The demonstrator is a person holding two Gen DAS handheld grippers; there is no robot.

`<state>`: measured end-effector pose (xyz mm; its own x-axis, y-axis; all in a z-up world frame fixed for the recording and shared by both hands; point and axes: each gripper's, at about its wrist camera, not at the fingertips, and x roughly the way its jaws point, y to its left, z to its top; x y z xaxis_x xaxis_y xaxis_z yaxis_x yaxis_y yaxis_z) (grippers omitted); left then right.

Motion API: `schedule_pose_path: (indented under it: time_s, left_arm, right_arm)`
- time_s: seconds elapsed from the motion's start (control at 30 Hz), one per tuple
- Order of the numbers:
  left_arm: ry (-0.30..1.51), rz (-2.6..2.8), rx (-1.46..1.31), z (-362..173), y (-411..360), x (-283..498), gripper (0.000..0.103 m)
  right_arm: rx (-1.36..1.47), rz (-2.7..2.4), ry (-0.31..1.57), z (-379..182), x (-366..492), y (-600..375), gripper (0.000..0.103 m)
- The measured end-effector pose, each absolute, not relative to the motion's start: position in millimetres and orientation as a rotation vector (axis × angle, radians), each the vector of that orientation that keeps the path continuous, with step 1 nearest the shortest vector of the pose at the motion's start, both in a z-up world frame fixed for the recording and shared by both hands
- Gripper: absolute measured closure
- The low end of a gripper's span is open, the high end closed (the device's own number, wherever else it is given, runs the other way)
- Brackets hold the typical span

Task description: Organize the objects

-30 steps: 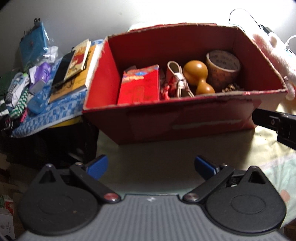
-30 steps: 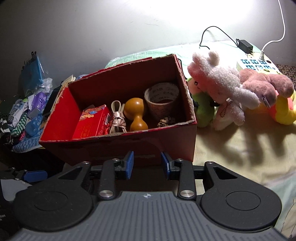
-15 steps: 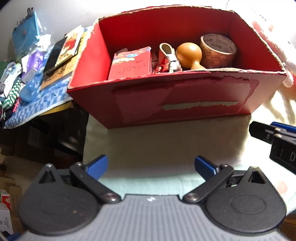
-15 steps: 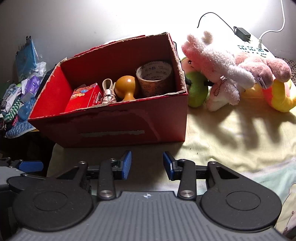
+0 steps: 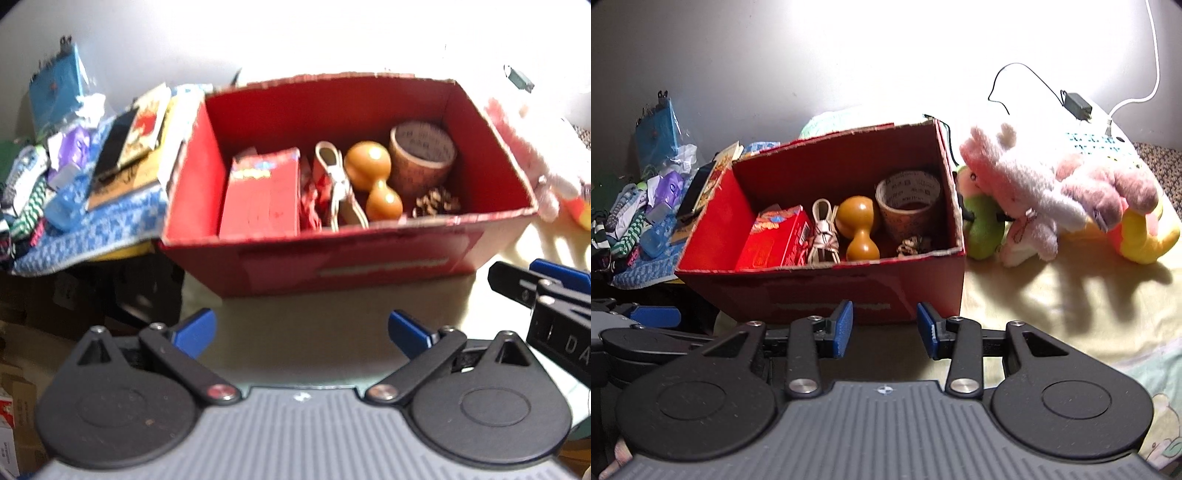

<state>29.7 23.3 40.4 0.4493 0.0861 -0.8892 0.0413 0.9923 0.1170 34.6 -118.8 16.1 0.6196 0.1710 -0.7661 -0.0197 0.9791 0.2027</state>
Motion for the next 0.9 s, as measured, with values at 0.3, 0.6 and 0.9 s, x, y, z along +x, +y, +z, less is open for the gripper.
schedule_pose_path:
  time_s: [0.3, 0.6, 0.9]
  left_arm:
    - [1.036, 0.054, 0.139, 69, 30, 39, 0.003]
    - [1.004, 0.069, 0.096, 70, 43, 51, 0.003]
    - [1.039, 0.048, 0.08, 56, 47, 63, 0.003]
  right_arm:
    - [0.155, 0.097, 0.861, 37, 46, -113, 0.058]
    - [0.17, 0.098, 0.831, 41, 61, -103, 0.053]
    - [0.175, 0.068, 0.854, 30, 72, -102, 0.053]
